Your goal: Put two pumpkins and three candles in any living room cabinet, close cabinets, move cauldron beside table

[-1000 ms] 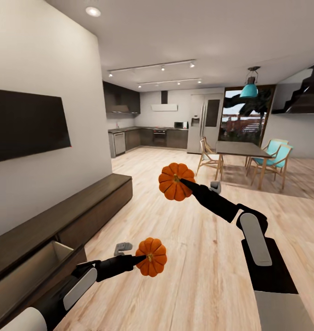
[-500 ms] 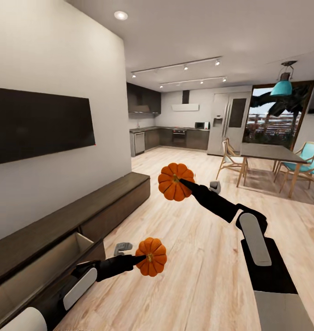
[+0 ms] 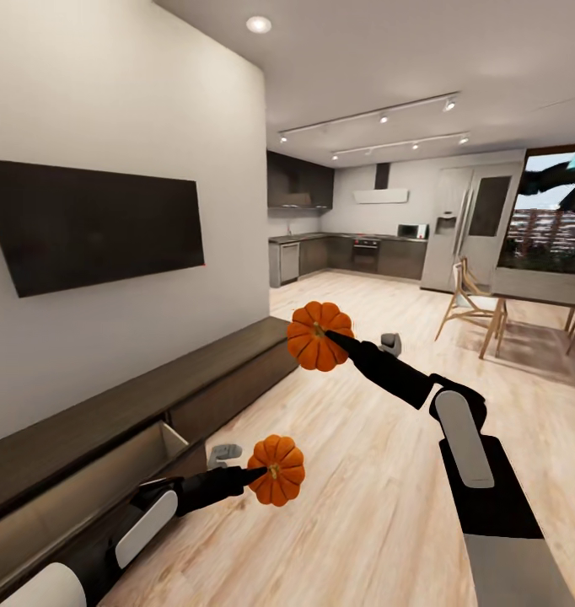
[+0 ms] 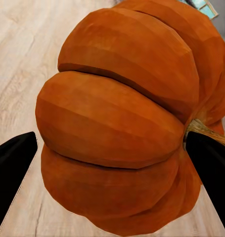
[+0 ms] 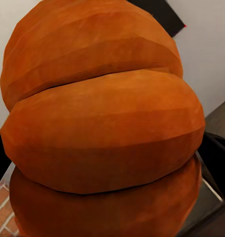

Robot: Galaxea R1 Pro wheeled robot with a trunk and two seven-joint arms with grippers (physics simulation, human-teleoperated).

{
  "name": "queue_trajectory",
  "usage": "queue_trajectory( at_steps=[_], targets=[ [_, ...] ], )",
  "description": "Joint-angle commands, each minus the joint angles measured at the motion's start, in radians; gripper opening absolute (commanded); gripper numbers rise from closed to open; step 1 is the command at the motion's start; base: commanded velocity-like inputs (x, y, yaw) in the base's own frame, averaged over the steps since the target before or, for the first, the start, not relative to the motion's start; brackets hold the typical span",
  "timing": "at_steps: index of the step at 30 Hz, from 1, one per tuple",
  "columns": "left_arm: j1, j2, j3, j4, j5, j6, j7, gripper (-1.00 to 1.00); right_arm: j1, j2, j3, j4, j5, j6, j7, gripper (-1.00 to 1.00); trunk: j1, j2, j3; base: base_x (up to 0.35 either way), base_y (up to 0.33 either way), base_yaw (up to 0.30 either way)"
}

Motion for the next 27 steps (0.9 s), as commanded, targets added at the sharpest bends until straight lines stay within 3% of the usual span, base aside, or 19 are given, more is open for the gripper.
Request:
queue_trajectory(
  at_steps=[1,19,27],
  targets=[
    [-0.001,0.001,-0.002,0.000,0.011,0.006,0.001,-1.00,-0.001,0.000,-0.002,-0.001,-0.007,0.006,0.003,-1.00,0.000,-0.001,-0.001,0.222,-0.230,0.289],
    [-0.001,0.001,0.001,0.000,0.012,0.006,0.001,-1.00,-0.001,0.000,-0.001,-0.002,-0.007,0.006,0.003,-1.00,0.000,-0.001,-0.001,0.242,-0.221,0.289],
    [-0.001,0.002,0.003,0.000,0.012,0.006,0.001,-1.00,-0.001,0.000,-0.001,-0.002,-0.007,0.006,0.003,-1.00,0.000,-0.001,-0.001,0.071,-0.042,0.289]
  ],
)
